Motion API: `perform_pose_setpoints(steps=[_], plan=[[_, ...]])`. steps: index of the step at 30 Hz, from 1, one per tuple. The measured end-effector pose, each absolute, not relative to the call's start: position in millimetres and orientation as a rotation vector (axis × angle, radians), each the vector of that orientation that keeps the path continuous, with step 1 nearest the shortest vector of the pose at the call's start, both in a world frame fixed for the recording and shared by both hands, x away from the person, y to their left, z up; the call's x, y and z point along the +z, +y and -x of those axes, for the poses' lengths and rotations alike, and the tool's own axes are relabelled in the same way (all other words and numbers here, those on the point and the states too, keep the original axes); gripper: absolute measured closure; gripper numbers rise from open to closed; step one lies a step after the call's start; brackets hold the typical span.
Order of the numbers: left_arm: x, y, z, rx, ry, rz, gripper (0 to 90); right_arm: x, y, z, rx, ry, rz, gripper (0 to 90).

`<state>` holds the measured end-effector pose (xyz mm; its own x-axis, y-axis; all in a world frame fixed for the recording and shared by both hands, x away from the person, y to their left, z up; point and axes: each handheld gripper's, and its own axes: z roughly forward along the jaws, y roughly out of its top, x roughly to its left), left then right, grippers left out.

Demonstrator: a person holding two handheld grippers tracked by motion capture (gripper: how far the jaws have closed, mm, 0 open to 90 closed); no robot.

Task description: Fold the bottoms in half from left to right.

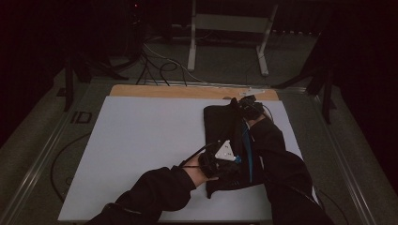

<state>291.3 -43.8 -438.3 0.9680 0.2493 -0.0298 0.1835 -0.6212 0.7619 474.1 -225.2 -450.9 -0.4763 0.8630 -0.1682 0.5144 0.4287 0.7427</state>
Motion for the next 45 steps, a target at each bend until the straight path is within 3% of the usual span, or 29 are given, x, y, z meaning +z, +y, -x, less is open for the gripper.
perform_pose_setpoints(steps=[36,42,45], plan=[[-476,-75,-304,0.065,0.344,-2.299,86.3,-496,-240,-491,0.755,2.192,-1.194,86.8],[-480,-80,-305,0.063,0.340,-2.312,86.2,-495,-241,-490,0.771,2.197,-1.198,83.2],[-480,-82,-305,0.062,0.329,-2.319,86.2,-495,-241,-488,0.777,2.197,-1.198,76.2]])
